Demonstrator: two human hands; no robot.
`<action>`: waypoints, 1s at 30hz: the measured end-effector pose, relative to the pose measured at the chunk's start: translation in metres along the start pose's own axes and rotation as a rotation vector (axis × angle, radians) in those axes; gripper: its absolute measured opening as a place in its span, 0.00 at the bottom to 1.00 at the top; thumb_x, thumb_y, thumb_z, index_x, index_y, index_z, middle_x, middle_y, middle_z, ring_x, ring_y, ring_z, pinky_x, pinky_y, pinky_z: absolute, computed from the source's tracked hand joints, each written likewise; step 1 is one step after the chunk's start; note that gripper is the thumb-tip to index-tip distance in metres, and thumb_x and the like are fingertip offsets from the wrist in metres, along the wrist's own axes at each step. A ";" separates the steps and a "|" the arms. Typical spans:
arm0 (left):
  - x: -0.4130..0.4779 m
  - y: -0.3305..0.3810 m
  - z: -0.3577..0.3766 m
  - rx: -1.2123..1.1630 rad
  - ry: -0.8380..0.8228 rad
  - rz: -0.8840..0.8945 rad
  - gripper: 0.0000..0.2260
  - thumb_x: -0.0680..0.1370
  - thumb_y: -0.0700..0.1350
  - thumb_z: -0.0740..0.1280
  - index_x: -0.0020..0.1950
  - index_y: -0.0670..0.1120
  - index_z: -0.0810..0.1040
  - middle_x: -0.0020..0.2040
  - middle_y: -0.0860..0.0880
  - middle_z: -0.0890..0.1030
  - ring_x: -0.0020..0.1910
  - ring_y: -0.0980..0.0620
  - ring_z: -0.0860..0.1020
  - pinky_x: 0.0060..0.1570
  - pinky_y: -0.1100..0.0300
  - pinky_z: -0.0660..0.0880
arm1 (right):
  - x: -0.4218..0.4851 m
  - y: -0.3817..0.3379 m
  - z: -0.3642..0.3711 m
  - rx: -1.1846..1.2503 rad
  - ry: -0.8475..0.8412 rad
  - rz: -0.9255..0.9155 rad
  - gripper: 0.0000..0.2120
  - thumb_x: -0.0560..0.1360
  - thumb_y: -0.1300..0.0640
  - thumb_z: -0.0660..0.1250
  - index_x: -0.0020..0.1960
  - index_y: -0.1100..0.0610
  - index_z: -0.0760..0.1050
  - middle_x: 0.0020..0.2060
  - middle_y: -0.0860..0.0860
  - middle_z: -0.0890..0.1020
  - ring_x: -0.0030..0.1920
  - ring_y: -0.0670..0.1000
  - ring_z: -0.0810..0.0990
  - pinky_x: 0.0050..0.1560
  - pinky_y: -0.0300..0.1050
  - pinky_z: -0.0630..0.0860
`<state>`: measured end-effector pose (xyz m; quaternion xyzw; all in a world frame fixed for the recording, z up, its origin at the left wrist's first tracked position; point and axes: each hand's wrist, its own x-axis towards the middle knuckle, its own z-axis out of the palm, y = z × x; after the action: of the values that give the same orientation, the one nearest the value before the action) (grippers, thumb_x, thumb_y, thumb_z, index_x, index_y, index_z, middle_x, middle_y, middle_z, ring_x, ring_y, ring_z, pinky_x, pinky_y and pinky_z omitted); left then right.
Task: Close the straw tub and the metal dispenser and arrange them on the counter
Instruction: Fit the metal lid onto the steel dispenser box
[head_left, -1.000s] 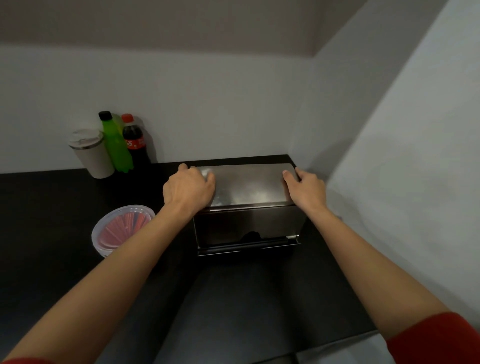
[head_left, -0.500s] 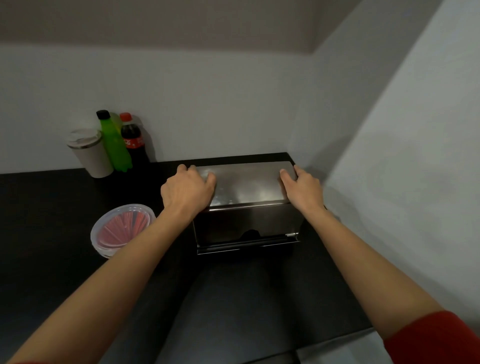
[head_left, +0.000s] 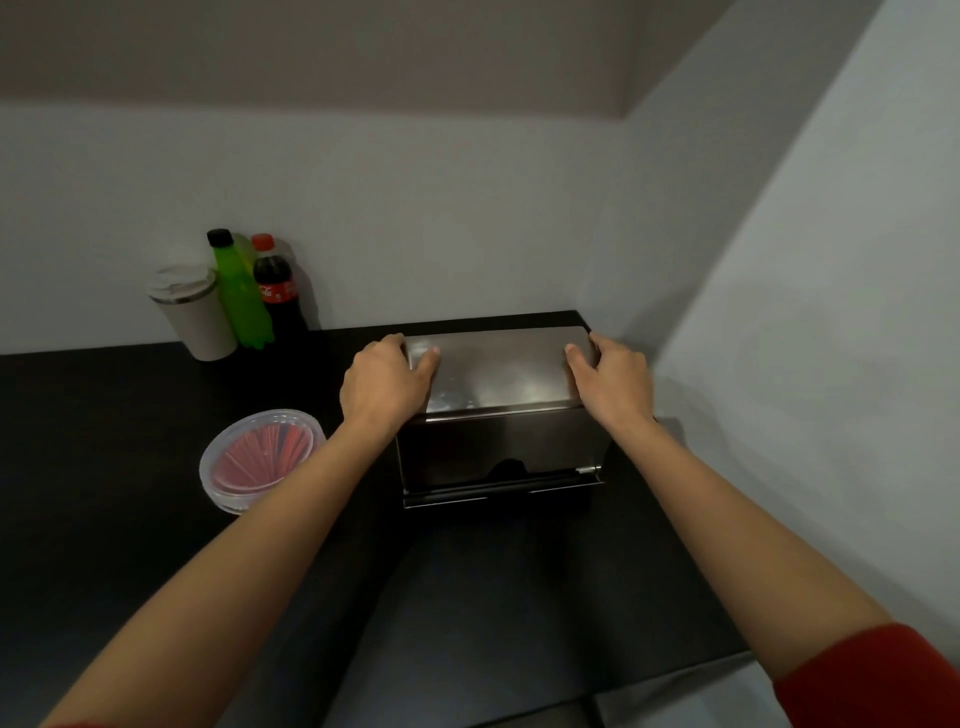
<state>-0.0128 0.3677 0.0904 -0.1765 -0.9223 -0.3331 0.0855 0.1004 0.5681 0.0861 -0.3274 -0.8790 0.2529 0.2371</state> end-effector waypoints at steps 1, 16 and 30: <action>0.001 -0.002 0.000 -0.048 -0.018 -0.010 0.25 0.76 0.57 0.64 0.67 0.42 0.71 0.59 0.43 0.78 0.54 0.45 0.77 0.44 0.57 0.70 | -0.001 -0.001 0.000 -0.022 0.019 -0.006 0.24 0.78 0.45 0.58 0.68 0.58 0.69 0.62 0.58 0.77 0.63 0.60 0.72 0.63 0.57 0.69; -0.016 -0.018 -0.032 -0.356 0.018 -0.079 0.23 0.73 0.51 0.70 0.65 0.45 0.73 0.57 0.47 0.79 0.48 0.55 0.76 0.40 0.66 0.70 | -0.036 -0.041 0.004 -0.013 0.043 -0.183 0.22 0.75 0.45 0.61 0.65 0.53 0.71 0.63 0.53 0.74 0.66 0.55 0.67 0.64 0.54 0.62; -0.082 -0.048 -0.076 -0.251 0.100 0.173 0.24 0.71 0.49 0.72 0.66 0.47 0.72 0.63 0.48 0.75 0.64 0.50 0.70 0.60 0.59 0.67 | -0.106 -0.090 0.019 0.076 -0.062 -0.409 0.20 0.74 0.47 0.64 0.64 0.53 0.72 0.60 0.51 0.74 0.64 0.51 0.67 0.63 0.47 0.65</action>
<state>0.0481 0.2623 0.0981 -0.2479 -0.8494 -0.4454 0.1368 0.1196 0.4298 0.0992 -0.1249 -0.9238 0.2425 0.2686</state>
